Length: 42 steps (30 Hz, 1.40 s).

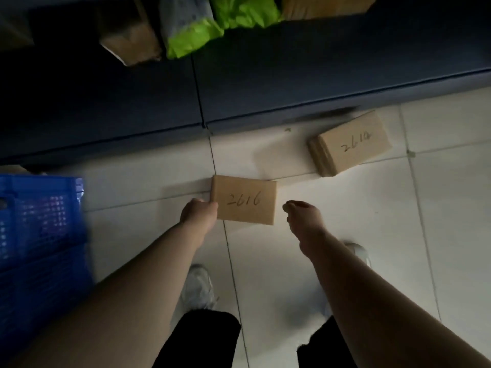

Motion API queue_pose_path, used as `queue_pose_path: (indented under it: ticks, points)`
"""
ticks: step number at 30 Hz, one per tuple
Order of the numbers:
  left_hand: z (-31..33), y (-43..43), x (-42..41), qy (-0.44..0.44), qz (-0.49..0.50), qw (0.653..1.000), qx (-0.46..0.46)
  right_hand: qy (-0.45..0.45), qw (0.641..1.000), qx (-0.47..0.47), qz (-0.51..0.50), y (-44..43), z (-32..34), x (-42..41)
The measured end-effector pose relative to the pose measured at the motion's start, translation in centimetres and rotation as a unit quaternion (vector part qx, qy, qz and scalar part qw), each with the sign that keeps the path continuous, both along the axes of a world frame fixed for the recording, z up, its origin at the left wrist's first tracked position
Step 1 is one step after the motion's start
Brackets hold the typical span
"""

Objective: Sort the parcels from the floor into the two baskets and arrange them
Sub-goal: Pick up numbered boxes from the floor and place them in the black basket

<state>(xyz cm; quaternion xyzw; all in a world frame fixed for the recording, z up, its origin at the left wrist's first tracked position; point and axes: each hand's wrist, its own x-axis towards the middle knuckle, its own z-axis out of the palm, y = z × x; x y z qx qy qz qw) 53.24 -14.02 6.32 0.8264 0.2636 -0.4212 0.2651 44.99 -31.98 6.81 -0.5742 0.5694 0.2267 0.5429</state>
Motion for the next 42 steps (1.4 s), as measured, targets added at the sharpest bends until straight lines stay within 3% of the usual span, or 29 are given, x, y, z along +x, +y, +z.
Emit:
queue_pose_path:
  ticks: [6,10,17,22,26,30,36,42]
  points:
    - [-8.1,-1.5,-0.2,-0.010,0.053,0.998,0.031,0.013,0.990,0.046,0.134,-0.6,-7.6,-0.1]
    - [-9.8,-2.1,-1.4,-0.033,0.101,0.994,0.017,-0.058,0.990,0.106,0.077,-0.4,-8.5,-0.7]
    - [-4.4,-7.3,-3.0,-0.213,0.158,0.964,0.027,-0.137,0.990,0.012,-0.018,-5.9,-3.5,-0.7]
    - [-2.3,-13.5,-3.1,-0.252,0.274,0.922,-0.105,-0.208,0.976,-0.050,-0.031,-14.7,-0.1,1.5]
    - [-2.2,-20.0,-3.0,-0.242,0.290,0.907,-0.187,-0.235,0.968,-0.085,-0.012,-21.1,0.7,3.1]
    - [-2.6,-25.1,-2.5,-0.222,0.260,0.920,-0.190,-0.231,0.968,-0.091,0.029,-25.8,-0.7,3.7]
    - [-4.5,-26.8,-2.0,-0.087,0.231,0.937,-0.246,-0.163,0.985,-0.036,0.047,-30.4,-3.4,2.9]
    - [-5.7,-28.1,-2.6,0.034,0.282,0.891,-0.356,-0.170,0.979,0.031,0.108,-31.1,-4.7,3.4]
